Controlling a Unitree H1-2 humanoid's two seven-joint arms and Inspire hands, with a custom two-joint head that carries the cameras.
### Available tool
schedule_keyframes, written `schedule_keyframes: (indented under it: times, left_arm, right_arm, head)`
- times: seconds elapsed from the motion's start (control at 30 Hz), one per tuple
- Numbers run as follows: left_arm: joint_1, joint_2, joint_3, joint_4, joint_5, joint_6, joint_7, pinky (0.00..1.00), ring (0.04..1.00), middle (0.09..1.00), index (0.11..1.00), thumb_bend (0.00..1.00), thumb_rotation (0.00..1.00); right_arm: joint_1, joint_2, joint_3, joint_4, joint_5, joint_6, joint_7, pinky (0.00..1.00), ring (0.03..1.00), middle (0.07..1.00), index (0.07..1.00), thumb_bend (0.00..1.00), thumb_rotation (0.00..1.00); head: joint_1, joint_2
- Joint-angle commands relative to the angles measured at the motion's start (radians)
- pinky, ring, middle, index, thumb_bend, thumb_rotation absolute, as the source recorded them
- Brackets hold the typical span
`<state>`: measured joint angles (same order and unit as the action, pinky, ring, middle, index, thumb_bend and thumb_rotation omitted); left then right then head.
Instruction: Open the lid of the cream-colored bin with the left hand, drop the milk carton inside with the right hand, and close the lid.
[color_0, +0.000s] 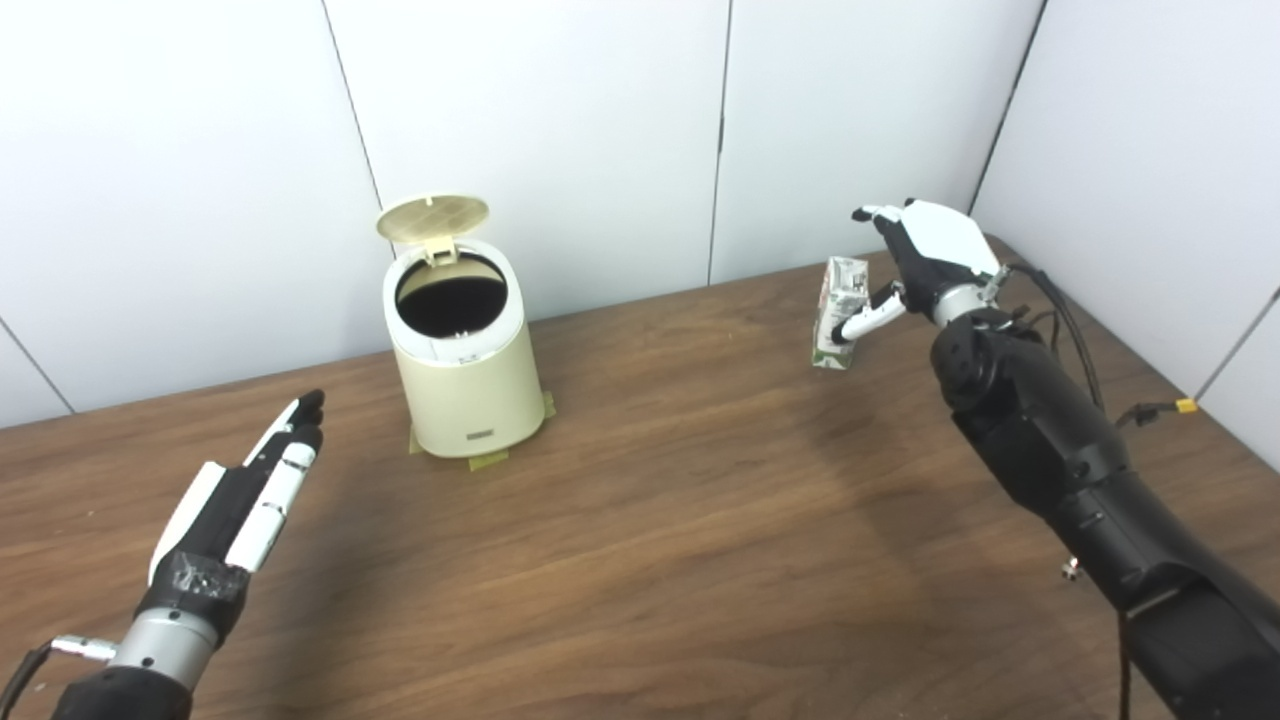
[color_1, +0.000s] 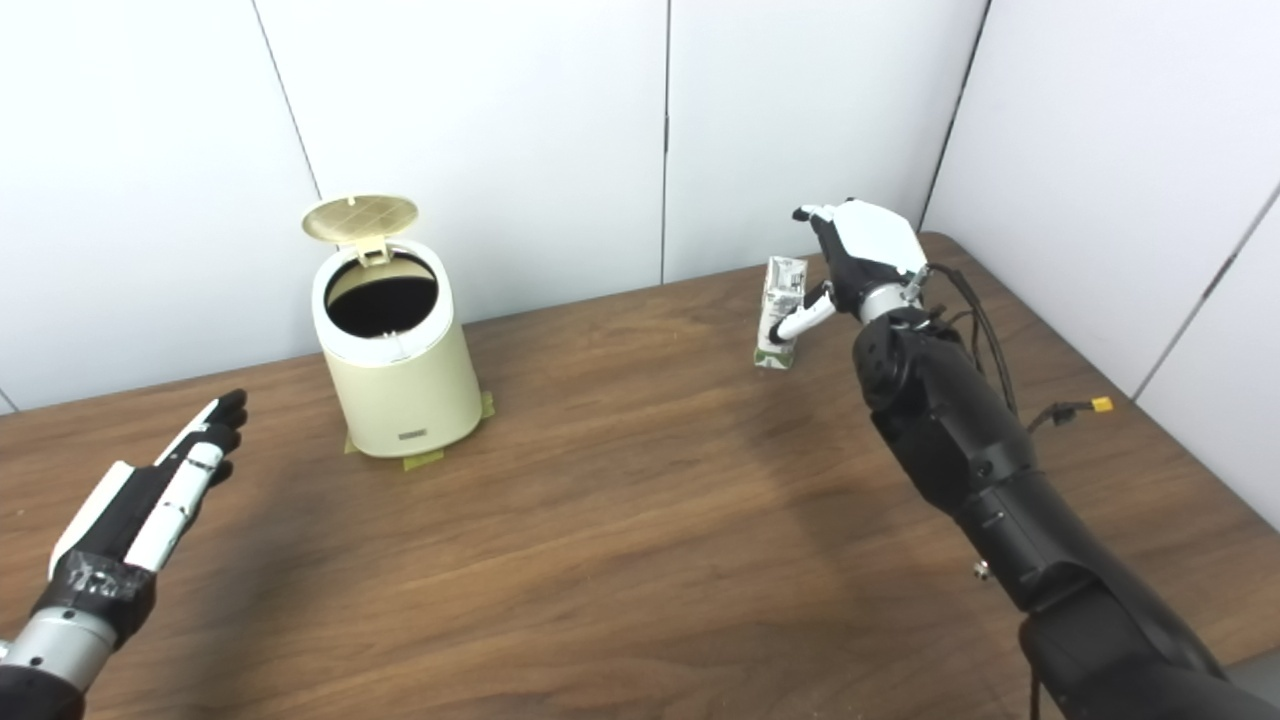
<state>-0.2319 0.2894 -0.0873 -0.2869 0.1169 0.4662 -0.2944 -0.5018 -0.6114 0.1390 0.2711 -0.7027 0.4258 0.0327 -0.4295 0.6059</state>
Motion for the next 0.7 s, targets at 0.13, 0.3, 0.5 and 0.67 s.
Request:
schedule_keyframes:
  times: [0.13,0.3,0.5,0.67]
  left_arm:
    - [-0.037,0.015,0.001,-0.029,-0.007,-0.006,-0.010,1.00,1.000,1.000,0.999,0.30,1.00]
    - [-0.037,0.012,-0.003,-0.036,0.006,0.002,-0.015,1.00,1.000,1.000,0.995,0.32,1.00]
    - [-0.037,0.014,-0.002,-0.036,0.005,0.001,-0.021,1.00,1.000,1.000,0.997,0.31,1.00]
    - [-0.036,0.016,-0.003,-0.034,0.017,0.003,-0.023,1.00,1.000,1.000,0.994,0.34,0.98]
  right_arm:
    - [-0.030,-0.022,-0.016,0.010,0.005,-0.066,-0.062,0.85,0.942,0.852,0.804,1.00,0.16]
    - [-0.017,-0.011,-0.013,0.013,0.005,-0.073,-0.079,0.74,0.862,0.822,0.773,1.00,0.15]
    - [-0.011,0.015,-0.040,0.035,0.056,-0.108,-0.103,0.63,0.783,0.786,0.752,1.00,0.09]
    - [-0.012,0.019,-0.035,0.069,0.064,-0.161,-0.127,0.69,0.777,0.752,0.723,1.00,0.09]
  head:
    - [-0.001,0.000]
    - [-0.001,0.001]
    - [0.002,0.003]
    - [-0.001,0.004]
